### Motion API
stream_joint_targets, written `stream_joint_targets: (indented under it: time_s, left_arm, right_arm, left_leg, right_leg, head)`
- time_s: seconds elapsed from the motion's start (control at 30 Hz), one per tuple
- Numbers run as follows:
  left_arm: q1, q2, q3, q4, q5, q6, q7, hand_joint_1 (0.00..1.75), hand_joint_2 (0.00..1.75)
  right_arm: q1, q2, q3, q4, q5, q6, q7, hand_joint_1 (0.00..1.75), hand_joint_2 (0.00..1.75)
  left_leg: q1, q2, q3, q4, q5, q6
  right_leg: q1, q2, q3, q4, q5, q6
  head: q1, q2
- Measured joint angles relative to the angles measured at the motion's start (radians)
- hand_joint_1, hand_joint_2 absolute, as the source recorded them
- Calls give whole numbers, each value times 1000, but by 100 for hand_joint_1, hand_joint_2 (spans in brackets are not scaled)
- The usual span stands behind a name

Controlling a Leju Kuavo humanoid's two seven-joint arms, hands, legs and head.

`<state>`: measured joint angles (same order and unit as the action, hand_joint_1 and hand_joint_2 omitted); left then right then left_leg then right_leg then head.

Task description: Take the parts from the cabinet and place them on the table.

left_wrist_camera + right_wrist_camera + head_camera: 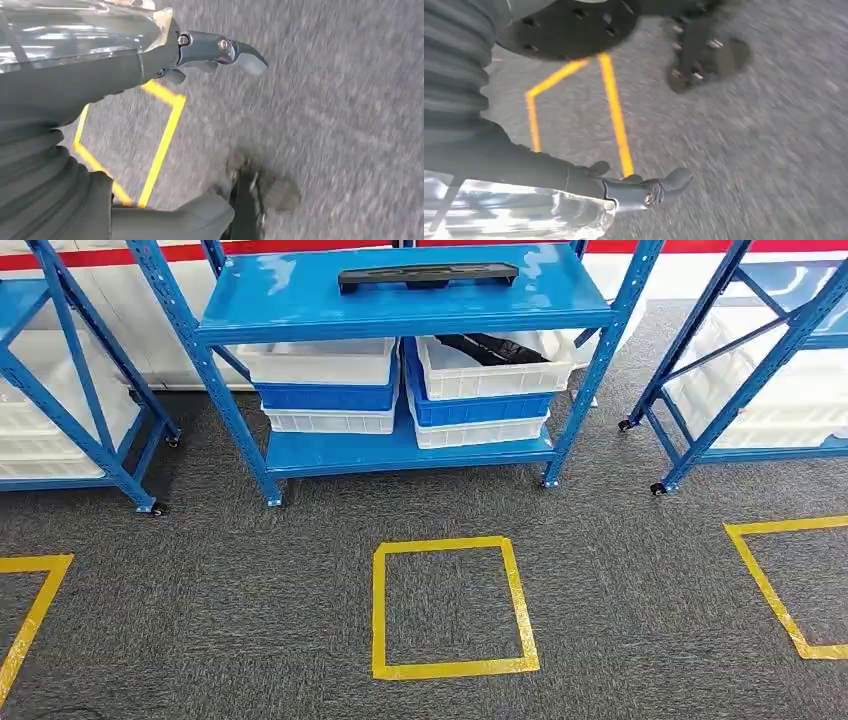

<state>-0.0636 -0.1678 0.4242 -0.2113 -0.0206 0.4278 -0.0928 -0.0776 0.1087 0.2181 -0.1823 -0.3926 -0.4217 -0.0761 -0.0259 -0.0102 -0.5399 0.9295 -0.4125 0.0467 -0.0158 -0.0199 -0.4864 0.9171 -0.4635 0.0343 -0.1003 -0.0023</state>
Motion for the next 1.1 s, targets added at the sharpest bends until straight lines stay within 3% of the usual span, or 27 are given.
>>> stream_joint_targets:
  time_s: [0.07,0.1,0.17,0.2,0.27,0.37,0.4,0.47,0.5,0.6,0.67,0.9,1.03,1.1]
  left_arm:
    - [0,5,0,0,-12,36,-37,0,175]
    - [0,6,-1,0,-19,36,-50,0,0]
    - [0,13,-2,0,-27,-9,-74,0,0]
    - [0,13,-2,0,-30,-45,-82,0,0]
    - [1,12,-2,0,-29,-116,-96,0,0]
    - [4,5,6,3,0,-209,-143,0,0]
    - [2,2,8,3,0,-218,-151,0,0]
    - [-2,0,8,3,0,-231,-158,0,0]
    - [-3,-2,8,3,0,-239,-160,0,0]
    - [1,-2,10,3,-10,-251,-163,0,0]
    - [2,-1,11,5,-16,-257,-162,0,0]
    - [1,0,11,6,-40,-260,-145,0,0]
    - [1,2,6,8,-68,-280,-144,0,0]
    - [-1,2,3,8,-75,-286,-144,0,0]
  right_arm:
    - [3,1,-24,0,19,-119,-110,0,175]
    - [4,1,-24,0,41,-168,-151,0,175]
    - [2,-10,-27,13,163,-209,-254,0,175]
    - [4,-27,-48,11,281,-212,-260,0,175]
    - [20,-6,-159,-52,642,-212,-319,0,175]
    - [-6,-7,-433,-236,1426,-214,-590,0,175]
    - [-48,-7,-478,-296,1619,-215,-597,0,175]
    - [-137,-8,-537,-389,1824,-215,-570,0,175]
    - [-160,-7,-562,-419,1850,-215,-566,0,175]
    - [-216,3,-615,-512,1710,-215,-582,0,175]
    - [-221,12,-648,-558,1694,-215,-606,0,175]
    - [-202,16,-671,-658,1660,-215,-608,0,175]
    - [-201,34,-669,-750,1805,-215,-598,0,175]
    - [-211,51,-646,-802,1886,-215,-550,0,175]
  left_leg:
    - [0,0,0,0,0,0]
    - [0,0,0,0,0,0]
    - [0,0,0,0,0,0]
    - [0,0,0,0,0,0]
    - [0,-2,-2,0,2,0]
    - [-2,3,-7,0,3,1]
    - [-2,5,-6,1,5,3]
    - [-2,8,-5,1,8,5]
    - [-1,5,-5,3,8,5]
    - [0,-1,-6,4,8,5]
    - [-1,0,-7,4,8,5]
    - [-1,0,-9,4,8,5]
    - [-1,1,-11,4,8,5]
    - [-1,2,-11,4,8,5]
  right_leg:
    - [0,0,0,0,0,0]
    - [0,0,0,0,0,0]
    - [0,0,0,0,0,0]
    - [0,0,1,0,0,0]
    - [4,0,9,1,1,0]
    - [5,4,8,3,4,-1]
    - [4,5,4,3,6,1]
    - [1,8,-8,2,8,2]
    - [0,5,-6,2,7,2]
    - [0,0,-4,2,6,3]
    - [0,0,0,2,7,3]
    - [0,0,1,2,8,4]
    - [0,1,0,3,8,4]
    - [0,2,0,3,8,4]
  head:
    - [0,0]
    - [0,0]
    - [0,0]
    - [-1,0]
    - [1,0]
    - [6,0]
    - [6,0]
    - [6,0]
    - [7,0]
    - [11,0]
    - [11,0]
    - [11,0]
    - [11,0]
    - [11,0]
